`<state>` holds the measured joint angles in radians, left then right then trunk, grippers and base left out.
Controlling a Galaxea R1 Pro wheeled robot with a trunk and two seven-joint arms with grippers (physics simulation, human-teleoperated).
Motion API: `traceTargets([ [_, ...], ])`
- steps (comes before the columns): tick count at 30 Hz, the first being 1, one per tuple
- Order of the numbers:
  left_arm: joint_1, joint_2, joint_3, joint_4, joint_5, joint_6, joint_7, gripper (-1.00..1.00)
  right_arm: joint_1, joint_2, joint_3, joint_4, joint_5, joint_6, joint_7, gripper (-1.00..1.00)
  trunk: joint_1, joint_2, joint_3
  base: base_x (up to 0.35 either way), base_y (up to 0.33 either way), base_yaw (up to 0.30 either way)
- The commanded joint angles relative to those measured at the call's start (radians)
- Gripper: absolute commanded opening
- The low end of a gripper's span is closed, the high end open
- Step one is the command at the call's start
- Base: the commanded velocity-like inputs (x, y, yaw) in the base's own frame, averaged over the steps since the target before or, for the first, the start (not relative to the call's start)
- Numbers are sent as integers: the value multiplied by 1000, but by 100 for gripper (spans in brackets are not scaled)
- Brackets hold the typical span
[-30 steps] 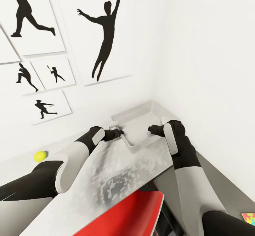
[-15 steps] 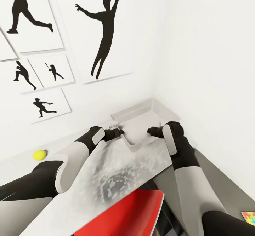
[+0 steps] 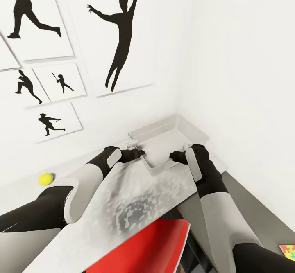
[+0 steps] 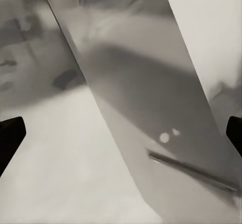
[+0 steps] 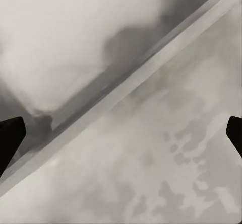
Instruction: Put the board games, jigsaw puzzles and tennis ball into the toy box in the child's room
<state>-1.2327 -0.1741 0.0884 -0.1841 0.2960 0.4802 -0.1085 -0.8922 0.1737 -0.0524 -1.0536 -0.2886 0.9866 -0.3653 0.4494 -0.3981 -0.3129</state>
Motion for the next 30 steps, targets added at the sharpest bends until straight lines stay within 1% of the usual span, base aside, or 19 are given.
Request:
traceTargets([
  [1,-1,0,8,-1,-3,6,-2,100,-1,1,-2,-1,-11,2,-9,100,1,-2,-2,0,0,0],
  [15,-1,0,8,-1,-3,6,-2,100,-2,1,0,0,-12,-3,-6,100,1,-2,-7,0,0,0],
  [20,-1,0,8,-1,-3,6,-2,100,-2,1,0,8,-12,-26,-6,100,1,-2,-9,0,0,0],
  [25,-1,0,8,-1,-3,6,-2,100,-3,1,1,47,-12,-59,-3,100,1,-2,-12,0,0,0],
  [30,-1,0,8,-1,-3,6,-2,100,-6,1,2,65,-11,-81,39,100,1,-2,-15,0,0,0],
])
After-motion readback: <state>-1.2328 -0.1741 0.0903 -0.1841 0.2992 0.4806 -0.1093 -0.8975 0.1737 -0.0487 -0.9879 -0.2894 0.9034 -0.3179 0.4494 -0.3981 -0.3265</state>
